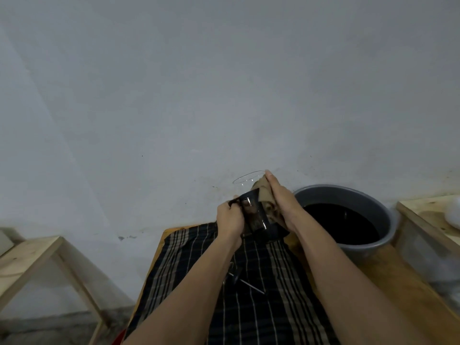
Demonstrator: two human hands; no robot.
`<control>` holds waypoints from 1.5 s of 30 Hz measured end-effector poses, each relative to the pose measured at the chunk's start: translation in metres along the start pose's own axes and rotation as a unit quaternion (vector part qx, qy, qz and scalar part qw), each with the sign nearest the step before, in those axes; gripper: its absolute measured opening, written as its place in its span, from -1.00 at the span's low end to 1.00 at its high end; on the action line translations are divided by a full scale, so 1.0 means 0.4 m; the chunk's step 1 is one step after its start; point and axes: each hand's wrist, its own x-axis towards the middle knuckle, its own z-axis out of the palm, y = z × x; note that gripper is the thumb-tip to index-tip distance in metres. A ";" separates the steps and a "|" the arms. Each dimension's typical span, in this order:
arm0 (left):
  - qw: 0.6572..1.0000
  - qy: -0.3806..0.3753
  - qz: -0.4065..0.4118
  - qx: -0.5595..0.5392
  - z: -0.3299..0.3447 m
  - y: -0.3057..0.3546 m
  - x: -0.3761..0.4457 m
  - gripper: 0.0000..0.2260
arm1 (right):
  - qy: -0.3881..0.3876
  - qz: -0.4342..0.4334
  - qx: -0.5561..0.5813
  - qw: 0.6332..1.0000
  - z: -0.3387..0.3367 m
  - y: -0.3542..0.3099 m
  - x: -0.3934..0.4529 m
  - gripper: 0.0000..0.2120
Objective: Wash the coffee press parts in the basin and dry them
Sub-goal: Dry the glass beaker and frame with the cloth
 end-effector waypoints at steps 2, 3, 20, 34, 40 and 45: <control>1.000 -0.008 -0.018 -0.021 -0.013 0.007 0.019 -0.68 | -0.016 -0.046 -0.017 0.999 0.012 0.017 -0.018 -0.49; 0.999 -0.005 -0.023 -0.026 -0.023 0.008 0.027 -0.72 | -0.035 -0.073 -0.022 0.996 0.021 0.026 -0.030 -0.52; 0.996 -0.041 -0.078 -0.024 -0.042 0.022 0.011 -0.77 | -0.116 0.101 0.195 0.969 0.022 0.162 -0.042 -0.26; 0.988 0.118 -0.097 -0.025 -0.060 -0.014 0.106 -0.74 | 0.220 -0.044 0.181 0.958 0.041 0.138 -0.027 -0.83; 0.986 0.091 0.018 0.138 -0.045 0.049 0.094 -0.79 | 0.075 -0.231 -0.375 0.895 0.103 0.125 0.026 -0.62; 0.964 0.015 0.098 0.247 -0.038 0.044 0.084 -0.77 | 0.234 -0.204 -0.237 0.921 0.126 0.067 0.081 -0.63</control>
